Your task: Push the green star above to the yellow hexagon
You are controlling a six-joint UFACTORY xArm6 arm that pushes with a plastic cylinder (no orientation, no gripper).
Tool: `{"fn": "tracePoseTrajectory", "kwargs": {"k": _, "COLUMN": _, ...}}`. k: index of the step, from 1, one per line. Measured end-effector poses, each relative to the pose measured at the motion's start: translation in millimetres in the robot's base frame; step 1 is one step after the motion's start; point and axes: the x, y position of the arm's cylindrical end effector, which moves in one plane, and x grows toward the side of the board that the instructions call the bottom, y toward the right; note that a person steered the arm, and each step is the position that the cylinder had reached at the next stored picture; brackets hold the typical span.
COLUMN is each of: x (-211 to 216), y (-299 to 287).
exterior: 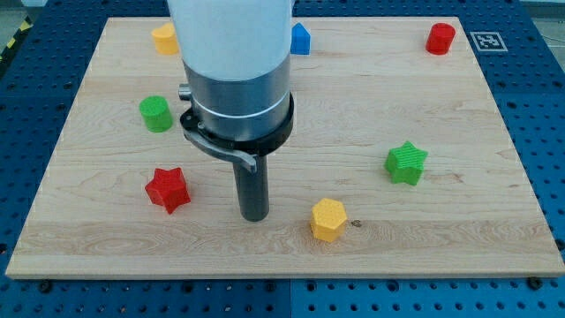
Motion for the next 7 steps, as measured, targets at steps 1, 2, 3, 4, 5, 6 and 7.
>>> {"fn": "tracePoseTrajectory", "kwargs": {"k": 1, "x": 18.0, "y": 0.9}}
{"fn": "tracePoseTrajectory", "kwargs": {"k": 2, "x": 21.9, "y": 0.9}}
{"fn": "tracePoseTrajectory", "kwargs": {"k": 3, "x": 33.6, "y": 4.2}}
{"fn": "tracePoseTrajectory", "kwargs": {"k": 4, "x": 43.3, "y": 8.2}}
{"fn": "tracePoseTrajectory", "kwargs": {"k": 5, "x": 49.8, "y": 19.2}}
{"fn": "tracePoseTrajectory", "kwargs": {"k": 6, "x": 55.4, "y": 31.0}}
{"fn": "tracePoseTrajectory", "kwargs": {"k": 7, "x": 54.1, "y": 39.8}}
